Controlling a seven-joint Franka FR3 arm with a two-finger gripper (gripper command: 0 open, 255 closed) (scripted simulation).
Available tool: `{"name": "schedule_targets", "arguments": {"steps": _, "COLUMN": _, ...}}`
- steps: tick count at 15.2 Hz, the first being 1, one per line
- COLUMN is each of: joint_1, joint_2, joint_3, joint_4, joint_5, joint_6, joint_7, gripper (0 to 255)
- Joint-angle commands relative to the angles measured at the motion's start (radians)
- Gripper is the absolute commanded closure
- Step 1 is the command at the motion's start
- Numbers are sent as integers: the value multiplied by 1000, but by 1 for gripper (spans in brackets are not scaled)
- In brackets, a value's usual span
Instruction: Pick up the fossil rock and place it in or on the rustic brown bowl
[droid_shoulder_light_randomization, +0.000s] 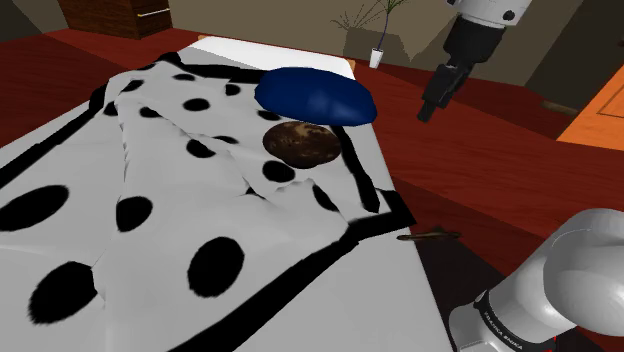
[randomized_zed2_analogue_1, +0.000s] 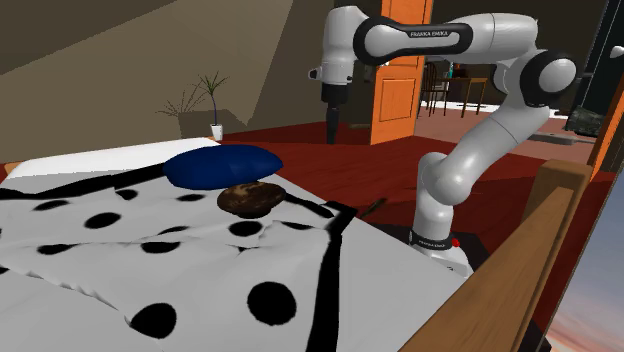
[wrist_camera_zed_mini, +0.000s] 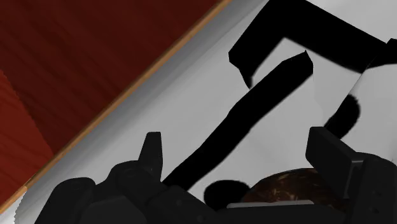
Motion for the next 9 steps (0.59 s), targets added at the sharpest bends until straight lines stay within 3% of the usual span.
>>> {"name": "schedule_targets", "arguments": {"steps": 1, "joint_1": 0, "joint_2": 0, "joint_3": 0, "joint_4": 0, "joint_5": 0, "joint_6": 0, "joint_7": 0, "gripper": 0}}
{"name": "schedule_targets", "arguments": {"steps": 9, "joint_1": 156, "joint_2": -96, "joint_3": 191, "joint_4": -154, "joint_5": -37, "joint_6": 12, "joint_7": -62, "gripper": 0}}
